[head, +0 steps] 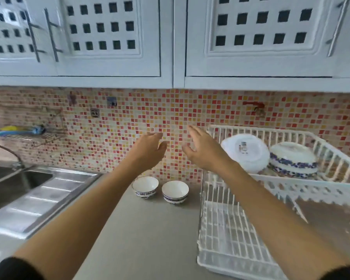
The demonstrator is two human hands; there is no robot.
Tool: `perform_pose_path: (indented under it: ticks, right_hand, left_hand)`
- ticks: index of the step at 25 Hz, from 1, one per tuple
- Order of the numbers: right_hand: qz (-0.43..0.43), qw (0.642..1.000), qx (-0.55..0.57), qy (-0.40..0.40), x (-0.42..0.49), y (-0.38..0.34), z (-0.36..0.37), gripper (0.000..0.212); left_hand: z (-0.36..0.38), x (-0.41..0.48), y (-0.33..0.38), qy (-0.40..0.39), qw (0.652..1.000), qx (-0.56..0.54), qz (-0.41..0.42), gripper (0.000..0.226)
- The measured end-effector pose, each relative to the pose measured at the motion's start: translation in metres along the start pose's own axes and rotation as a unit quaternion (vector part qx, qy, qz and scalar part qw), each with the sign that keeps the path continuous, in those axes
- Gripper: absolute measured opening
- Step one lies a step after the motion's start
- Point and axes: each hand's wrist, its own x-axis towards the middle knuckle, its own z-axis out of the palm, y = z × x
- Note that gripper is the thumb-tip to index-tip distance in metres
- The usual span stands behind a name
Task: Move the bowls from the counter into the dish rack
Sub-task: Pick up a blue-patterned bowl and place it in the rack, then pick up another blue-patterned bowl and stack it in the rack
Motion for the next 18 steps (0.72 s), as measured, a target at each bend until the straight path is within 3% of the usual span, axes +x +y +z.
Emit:
perform_pose_path:
  ticks: [6,12,18]
  right_hand:
    - [0.129,0.986,0.076,-0.077,0.008,-0.039,0.137,0.066]
    - [0.318,0.941,0.063,-0.098,0.004,0.003,0.232,0.065]
    - [0.404,0.908,0.039,-0.106,0.021,0.061,0.314,0.063]
  left_hand:
    - [0.057,-0.029,-0.113,-0.121,0.989,0.018,-0.080,0.042]
    - [0.145,-0.051,-0.165,-0.190,0.976,0.014,-0.101,0.044]
    - [0.230,-0.011,-0.194,-0.254,0.955,0.001,-0.151,0.041]
